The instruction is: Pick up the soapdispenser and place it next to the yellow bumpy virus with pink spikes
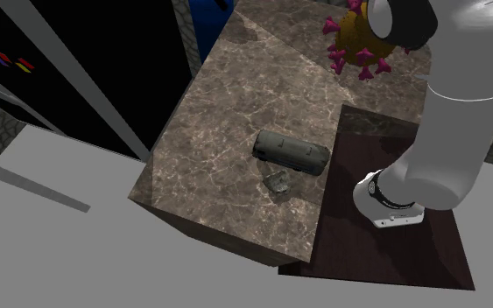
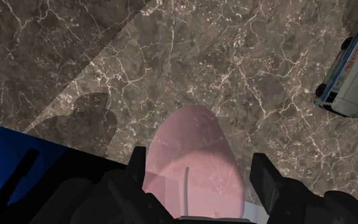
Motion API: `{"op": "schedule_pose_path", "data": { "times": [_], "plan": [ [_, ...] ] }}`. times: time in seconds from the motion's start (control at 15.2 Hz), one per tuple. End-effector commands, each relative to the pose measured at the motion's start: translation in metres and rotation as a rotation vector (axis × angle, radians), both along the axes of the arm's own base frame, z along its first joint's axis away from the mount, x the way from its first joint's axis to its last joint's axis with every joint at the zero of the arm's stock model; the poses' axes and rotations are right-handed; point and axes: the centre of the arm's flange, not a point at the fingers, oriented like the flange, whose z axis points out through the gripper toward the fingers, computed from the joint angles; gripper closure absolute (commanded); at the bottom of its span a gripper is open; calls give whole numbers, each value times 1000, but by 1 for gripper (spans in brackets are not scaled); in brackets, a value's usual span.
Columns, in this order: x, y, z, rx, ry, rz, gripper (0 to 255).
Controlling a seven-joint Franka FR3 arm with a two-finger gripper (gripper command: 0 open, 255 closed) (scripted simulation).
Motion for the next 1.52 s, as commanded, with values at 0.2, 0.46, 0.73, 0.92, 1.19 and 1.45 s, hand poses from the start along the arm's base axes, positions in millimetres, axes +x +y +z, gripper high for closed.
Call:
{"op": "schedule_pose_path", "data": {
  "times": [0.2,0.46,0.73,0.92,1.19,1.45],
  "plan": [
    [-1,-1,-26,-1,-1,0,255],
    [-1,-1,-47,-1,-1,0,255],
    [-1,-1,-68,-1,-1,0,255],
    [-1,-1,-84,-1,-1,0,255],
    [-1,-1,-105,-1,-1,0,255],
    [-1,-1,-126,-1,-1,0,255]
  ]
}}
